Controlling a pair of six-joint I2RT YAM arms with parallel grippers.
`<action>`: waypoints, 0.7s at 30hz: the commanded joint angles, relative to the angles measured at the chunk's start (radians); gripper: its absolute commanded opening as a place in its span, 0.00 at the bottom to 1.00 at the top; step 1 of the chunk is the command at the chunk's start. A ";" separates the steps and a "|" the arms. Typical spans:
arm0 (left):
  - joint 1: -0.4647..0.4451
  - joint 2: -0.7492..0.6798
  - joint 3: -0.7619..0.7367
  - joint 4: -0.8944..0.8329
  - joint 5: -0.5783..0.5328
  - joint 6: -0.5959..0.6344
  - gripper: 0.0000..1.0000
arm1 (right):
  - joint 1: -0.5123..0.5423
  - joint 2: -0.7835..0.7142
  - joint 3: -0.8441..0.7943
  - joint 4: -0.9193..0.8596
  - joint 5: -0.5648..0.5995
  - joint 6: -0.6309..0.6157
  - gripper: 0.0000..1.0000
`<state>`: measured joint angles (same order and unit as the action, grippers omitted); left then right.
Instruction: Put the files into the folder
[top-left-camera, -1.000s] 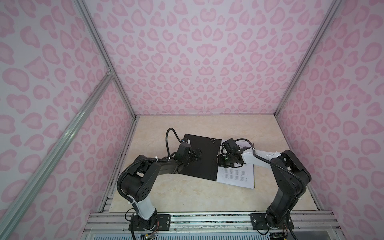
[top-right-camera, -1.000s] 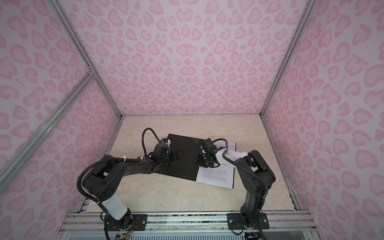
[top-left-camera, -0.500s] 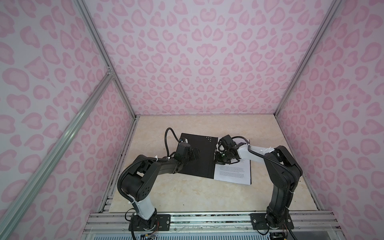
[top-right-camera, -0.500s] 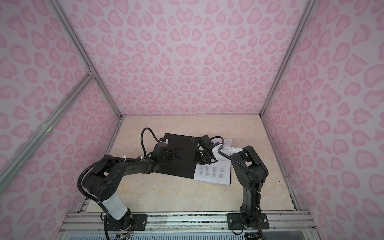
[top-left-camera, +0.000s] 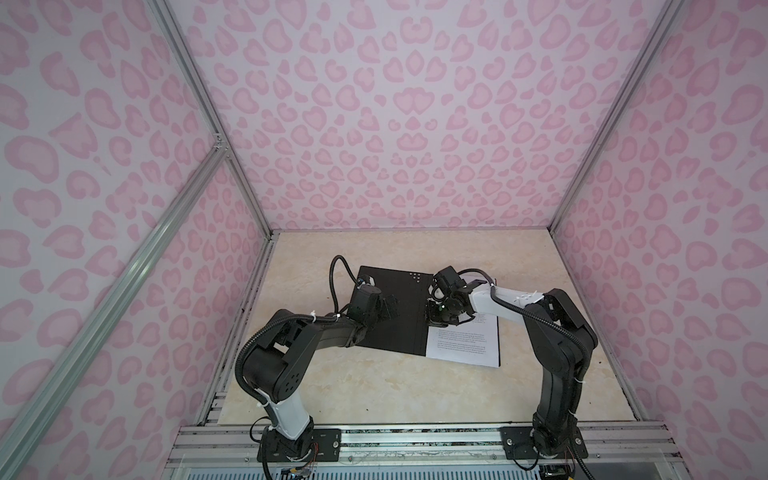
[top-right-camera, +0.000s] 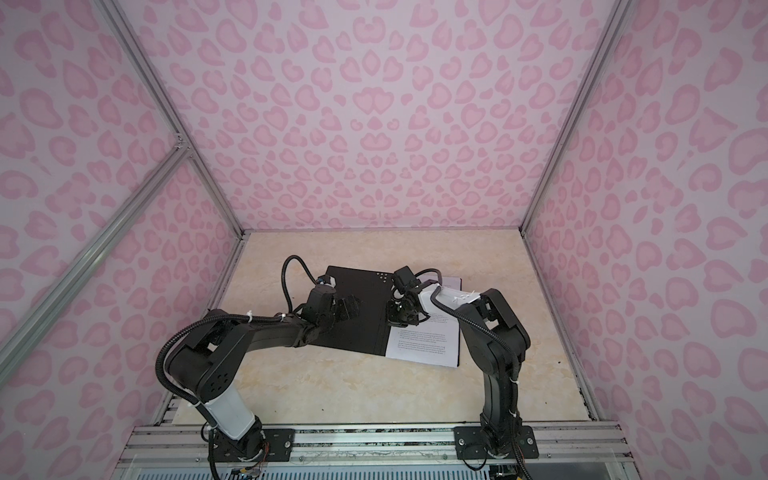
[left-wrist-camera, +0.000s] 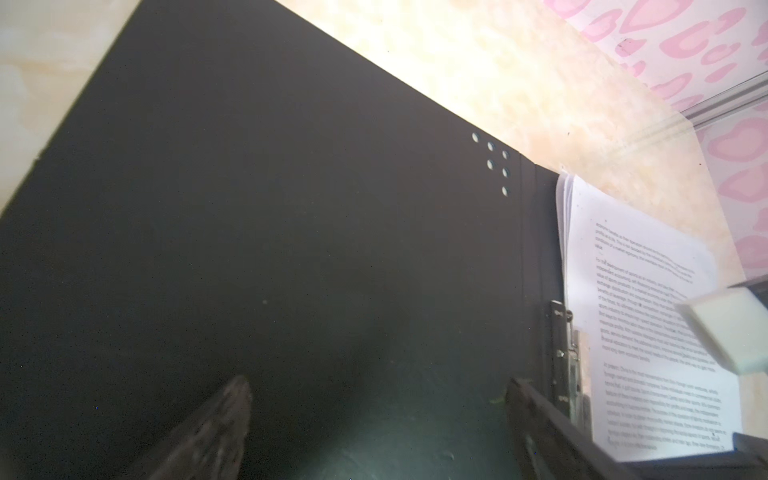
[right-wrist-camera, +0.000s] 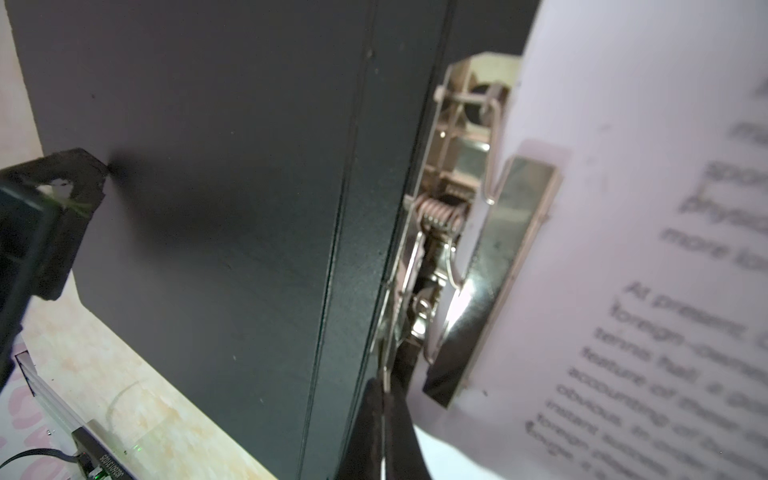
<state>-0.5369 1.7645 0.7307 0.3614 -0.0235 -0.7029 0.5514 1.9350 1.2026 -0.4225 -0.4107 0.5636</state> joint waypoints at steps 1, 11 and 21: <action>-0.009 0.046 -0.022 -0.428 0.192 -0.089 0.97 | -0.015 -0.003 -0.004 -0.084 0.023 -0.020 0.01; -0.009 0.047 -0.021 -0.425 0.195 -0.089 0.97 | -0.029 -0.009 -0.010 -0.045 -0.027 -0.010 0.05; -0.009 0.047 -0.020 -0.427 0.194 -0.091 0.97 | -0.050 -0.040 -0.022 -0.030 -0.039 -0.001 0.12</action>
<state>-0.5388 1.7660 0.7326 0.3668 0.0128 -0.7033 0.5083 1.8935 1.1934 -0.4137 -0.4717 0.5644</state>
